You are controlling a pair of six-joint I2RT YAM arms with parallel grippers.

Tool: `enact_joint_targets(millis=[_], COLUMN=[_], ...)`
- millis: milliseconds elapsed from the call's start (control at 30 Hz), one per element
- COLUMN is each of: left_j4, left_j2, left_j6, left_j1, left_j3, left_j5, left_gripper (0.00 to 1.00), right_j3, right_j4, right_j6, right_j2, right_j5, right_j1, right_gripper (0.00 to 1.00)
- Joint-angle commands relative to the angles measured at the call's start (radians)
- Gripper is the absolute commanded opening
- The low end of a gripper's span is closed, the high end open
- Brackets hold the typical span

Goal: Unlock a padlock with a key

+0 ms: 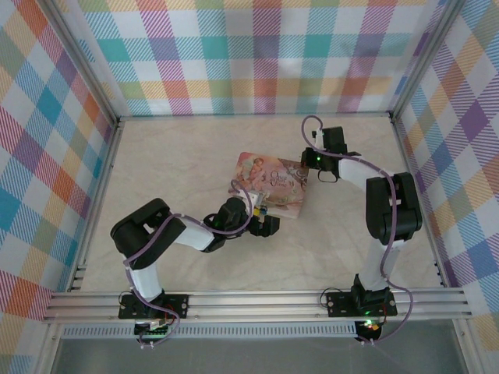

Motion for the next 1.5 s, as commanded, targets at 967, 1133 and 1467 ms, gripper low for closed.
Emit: enact_joint_targets(millis=[967, 1133, 1467], left_j4=[0.335, 0.331, 0.266], left_j2=[0.024, -0.008, -0.054], left_j6=[-0.131, -0.132, -0.126], left_j1=[0.058, 0.059, 0.064], left_j3=[-0.005, -0.044, -0.121], left_j5=[0.202, 0.191, 0.178], left_gripper=[0.67, 0.67, 0.61], right_j3=[-0.045, -0.044, -0.047], right_j4=[-0.025, -0.029, -0.024], right_j6=[0.017, 0.013, 0.018], right_j2=[-0.042, -0.041, -0.036], right_j5=[-0.042, -0.035, -0.035], right_j1=[0.025, 0.024, 0.025], right_gripper=[0.0, 0.0, 0.0])
